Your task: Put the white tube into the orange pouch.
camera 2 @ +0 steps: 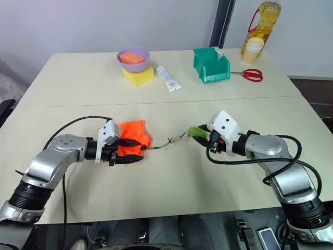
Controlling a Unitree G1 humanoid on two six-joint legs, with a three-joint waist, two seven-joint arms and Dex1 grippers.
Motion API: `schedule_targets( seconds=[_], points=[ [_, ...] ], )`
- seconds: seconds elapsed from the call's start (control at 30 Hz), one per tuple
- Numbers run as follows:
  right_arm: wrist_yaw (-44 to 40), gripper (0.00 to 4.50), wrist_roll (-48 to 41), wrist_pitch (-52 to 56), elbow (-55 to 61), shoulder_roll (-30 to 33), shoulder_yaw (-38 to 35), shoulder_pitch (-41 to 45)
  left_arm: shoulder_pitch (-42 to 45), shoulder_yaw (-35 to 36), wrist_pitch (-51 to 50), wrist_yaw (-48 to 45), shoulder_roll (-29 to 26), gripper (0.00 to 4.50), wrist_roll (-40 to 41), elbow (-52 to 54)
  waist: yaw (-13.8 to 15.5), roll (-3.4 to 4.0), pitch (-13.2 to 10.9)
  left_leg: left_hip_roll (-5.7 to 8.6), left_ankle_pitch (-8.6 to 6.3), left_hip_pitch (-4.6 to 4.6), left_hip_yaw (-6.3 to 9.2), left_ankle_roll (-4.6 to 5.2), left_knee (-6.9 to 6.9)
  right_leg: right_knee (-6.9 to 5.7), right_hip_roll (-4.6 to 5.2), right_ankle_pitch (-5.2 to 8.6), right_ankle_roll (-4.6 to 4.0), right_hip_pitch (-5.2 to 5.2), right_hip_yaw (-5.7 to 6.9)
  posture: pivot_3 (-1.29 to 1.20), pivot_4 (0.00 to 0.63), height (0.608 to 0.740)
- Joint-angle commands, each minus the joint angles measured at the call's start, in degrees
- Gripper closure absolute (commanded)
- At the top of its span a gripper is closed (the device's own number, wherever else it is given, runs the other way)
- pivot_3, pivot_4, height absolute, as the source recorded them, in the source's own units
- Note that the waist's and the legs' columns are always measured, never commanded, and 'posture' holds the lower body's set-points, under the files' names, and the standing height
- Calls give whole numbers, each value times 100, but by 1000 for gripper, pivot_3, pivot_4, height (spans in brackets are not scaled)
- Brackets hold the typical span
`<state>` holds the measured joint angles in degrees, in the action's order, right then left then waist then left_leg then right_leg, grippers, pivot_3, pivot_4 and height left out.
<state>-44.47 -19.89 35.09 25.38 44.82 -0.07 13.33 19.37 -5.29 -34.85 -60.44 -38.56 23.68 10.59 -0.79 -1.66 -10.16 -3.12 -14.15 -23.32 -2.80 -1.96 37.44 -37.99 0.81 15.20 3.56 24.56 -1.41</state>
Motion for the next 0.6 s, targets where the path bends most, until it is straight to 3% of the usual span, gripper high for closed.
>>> schedule_targets(
  seconds=[0.03, 0.27, 0.5, 0.6],
  points=[
    [-181, 381, -316, -64, 260, 66, -491, -355, -293, 900, -537, 364, -107, 0, 564, 365, 0, 0, 0, 0, 0, 0, 0, 0, -1, 0, 1, 0, 0, 0, 0, 0, 150, 731],
    [-191, 381, -1052, -36, -31, -198, -1495, -861, -1059, 2553, -1305, 886, -305, 0, 1450, 526, -10, -2, 0, -6, 0, 2, 2, 0, -2, 0, 0, 1, 0, 0, 1, 0, 150, 731],
    [-152, 381, -875, -232, -421, -143, -1518, -906, -1640, 3088, -86, 1795, -183, 0, 528, -125, 4, -2, 0, -7, 0, 7, -2, 0, 0, 1, 4, 10, -19, -4, 0, 0, 150, 731],
    [-108, 381, -793, -335, -574, -217, -1396, -835, -1851, 3192, 116, 1921, -94, 0, 512, -159, 8, -2, 0, -6, -1, 6, -5, 0, 0, 1, 8, 11, -20, -4, 0, 0, 150, 731]
  ],
)
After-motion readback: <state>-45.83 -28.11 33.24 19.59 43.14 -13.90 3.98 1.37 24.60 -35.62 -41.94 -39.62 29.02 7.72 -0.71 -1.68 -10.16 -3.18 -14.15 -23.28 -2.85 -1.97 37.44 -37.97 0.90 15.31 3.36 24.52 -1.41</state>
